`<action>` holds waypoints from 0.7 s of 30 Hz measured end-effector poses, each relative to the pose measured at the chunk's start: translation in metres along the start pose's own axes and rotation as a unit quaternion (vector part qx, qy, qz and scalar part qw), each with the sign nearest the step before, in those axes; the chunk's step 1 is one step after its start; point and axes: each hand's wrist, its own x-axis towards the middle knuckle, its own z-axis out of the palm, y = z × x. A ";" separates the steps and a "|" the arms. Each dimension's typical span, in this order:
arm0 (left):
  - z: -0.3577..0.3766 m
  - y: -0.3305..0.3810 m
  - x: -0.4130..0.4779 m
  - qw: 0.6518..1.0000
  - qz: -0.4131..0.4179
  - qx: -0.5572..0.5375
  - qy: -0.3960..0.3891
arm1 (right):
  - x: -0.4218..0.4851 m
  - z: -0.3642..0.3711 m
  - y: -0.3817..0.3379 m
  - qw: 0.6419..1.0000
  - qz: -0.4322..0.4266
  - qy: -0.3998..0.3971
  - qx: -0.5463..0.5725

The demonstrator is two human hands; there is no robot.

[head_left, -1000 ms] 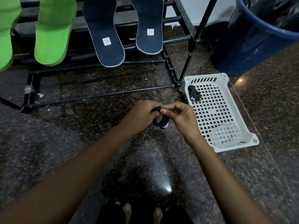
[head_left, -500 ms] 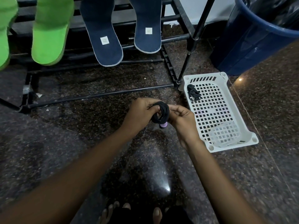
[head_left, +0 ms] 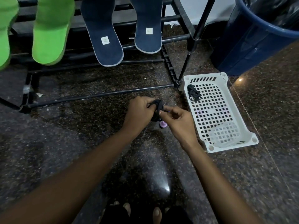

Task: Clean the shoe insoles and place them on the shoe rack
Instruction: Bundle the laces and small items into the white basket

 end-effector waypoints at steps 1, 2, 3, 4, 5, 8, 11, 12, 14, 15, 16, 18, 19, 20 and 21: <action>0.000 0.000 0.000 1.000 -0.002 0.004 0.002 | 0.000 0.001 -0.001 1.000 -0.008 0.006 -0.014; 0.001 0.000 0.000 1.000 -0.003 0.009 0.004 | 0.000 0.003 -0.001 1.000 -0.012 0.013 -0.018; 0.001 0.001 0.000 1.000 -0.005 0.014 0.007 | 0.000 0.003 -0.002 1.000 -0.011 0.018 -0.012; 0.001 0.002 0.000 1.000 -0.006 0.021 0.009 | -0.001 0.004 -0.001 1.000 -0.008 0.022 -0.006; 0.001 0.003 0.000 1.000 -0.006 0.027 0.010 | -0.002 0.005 -0.003 1.000 -0.001 0.024 0.006; 0.002 0.004 -0.001 1.000 -0.001 0.030 0.002 | -0.004 0.006 0.001 1.000 -0.021 0.017 -0.010; 0.003 0.005 -0.001 0.999 -0.020 0.029 -0.012 | 0.000 0.005 0.005 0.998 -0.035 0.040 -0.034; 0.003 0.005 0.000 0.999 -0.031 0.021 -0.019 | 0.001 0.004 0.005 0.998 -0.035 0.041 -0.028; 0.002 0.004 0.002 0.997 -0.067 -0.024 -0.043 | 0.004 0.002 0.004 0.999 -0.036 0.035 0.002; 0.001 0.003 0.003 0.992 -0.094 -0.060 -0.059 | 0.005 0.001 0.003 0.999 -0.035 0.030 0.021; -0.001 0.003 0.004 0.985 -0.120 -0.096 -0.080 | 0.006 0.000 0.003 0.998 -0.034 0.027 0.036; -0.005 0.003 0.007 0.969 -0.161 -0.140 -0.129 | 0.007 -0.002 0.003 0.998 -0.032 0.026 0.047; -0.007 0.002 0.008 0.960 -0.176 -0.152 -0.154 | 0.008 -0.002 0.003 0.998 -0.033 0.025 0.049; -0.010 0.002 0.009 0.952 -0.190 -0.162 -0.178 | 0.007 -0.003 0.003 0.998 -0.035 0.021 0.054; -0.012 0.002 0.010 0.943 -0.204 -0.171 -0.201 | 0.008 -0.003 0.004 0.997 -0.036 0.016 0.062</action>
